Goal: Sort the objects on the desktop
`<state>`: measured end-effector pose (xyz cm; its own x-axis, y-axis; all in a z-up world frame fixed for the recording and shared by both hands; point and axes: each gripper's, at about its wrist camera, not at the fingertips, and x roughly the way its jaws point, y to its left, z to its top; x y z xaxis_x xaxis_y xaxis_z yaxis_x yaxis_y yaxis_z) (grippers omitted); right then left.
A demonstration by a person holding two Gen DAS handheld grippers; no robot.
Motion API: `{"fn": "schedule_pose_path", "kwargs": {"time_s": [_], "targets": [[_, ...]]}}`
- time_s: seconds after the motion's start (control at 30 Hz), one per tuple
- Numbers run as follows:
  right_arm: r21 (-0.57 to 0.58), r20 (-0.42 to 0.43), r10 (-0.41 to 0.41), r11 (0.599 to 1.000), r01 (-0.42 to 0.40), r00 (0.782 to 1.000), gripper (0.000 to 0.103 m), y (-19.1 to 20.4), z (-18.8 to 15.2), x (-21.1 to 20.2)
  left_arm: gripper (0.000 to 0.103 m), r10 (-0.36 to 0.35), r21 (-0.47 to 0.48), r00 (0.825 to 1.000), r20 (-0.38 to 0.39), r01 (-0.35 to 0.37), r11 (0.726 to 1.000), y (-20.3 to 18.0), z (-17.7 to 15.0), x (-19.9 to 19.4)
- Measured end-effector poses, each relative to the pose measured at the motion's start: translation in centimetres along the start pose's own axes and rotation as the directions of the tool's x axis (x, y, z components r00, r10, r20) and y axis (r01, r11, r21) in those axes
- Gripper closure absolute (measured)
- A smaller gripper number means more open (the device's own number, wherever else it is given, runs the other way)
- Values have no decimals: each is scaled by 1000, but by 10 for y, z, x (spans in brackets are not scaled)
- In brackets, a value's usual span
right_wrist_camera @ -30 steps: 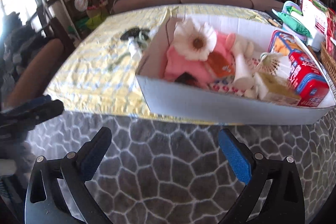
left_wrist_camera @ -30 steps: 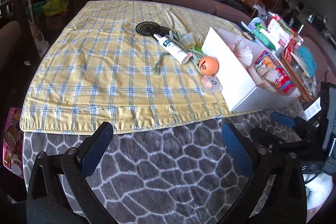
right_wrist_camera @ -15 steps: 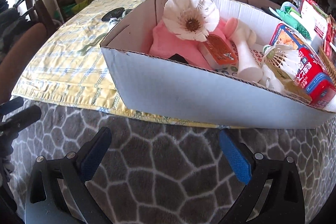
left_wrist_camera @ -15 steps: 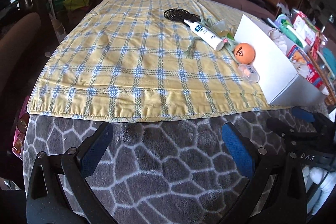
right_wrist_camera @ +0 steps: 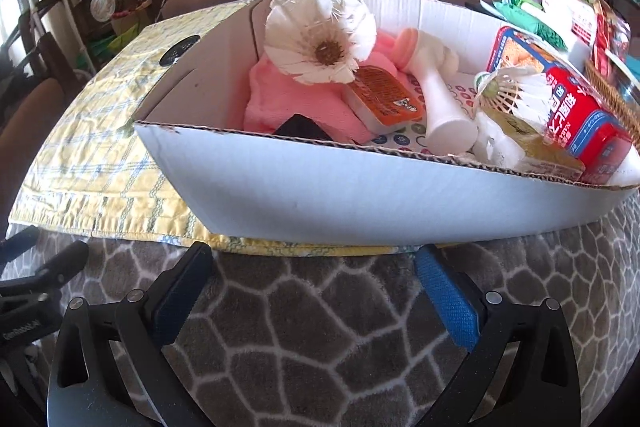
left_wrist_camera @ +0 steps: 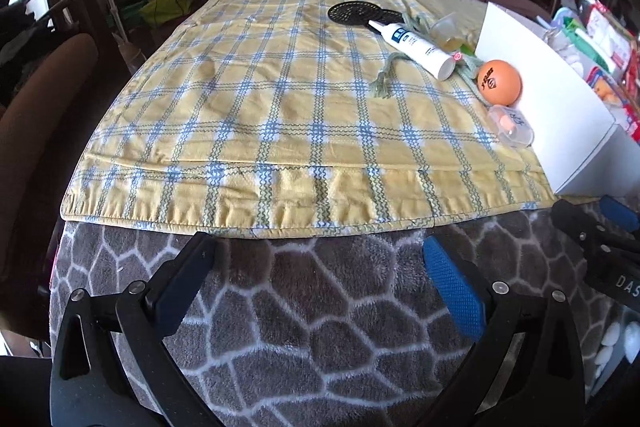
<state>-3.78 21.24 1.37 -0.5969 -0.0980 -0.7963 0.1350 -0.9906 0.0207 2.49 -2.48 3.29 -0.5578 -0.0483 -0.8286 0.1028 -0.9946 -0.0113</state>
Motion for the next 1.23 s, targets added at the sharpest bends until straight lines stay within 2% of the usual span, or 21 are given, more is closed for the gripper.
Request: {"fn": "schedule_pose_path", "kwargs": {"time_s": [0.5, 1.23], "targets": [[-11, -14, -32, 999, 31, 999, 0, 7, -1, 2, 0, 13, -18, 1000, 0, -13, 1000, -1, 2, 2], [-12, -14, -31, 999, 31, 999, 0, 7, 0, 3, 0, 13, -18, 1000, 0, -13, 1000, -1, 2, 2]]}}
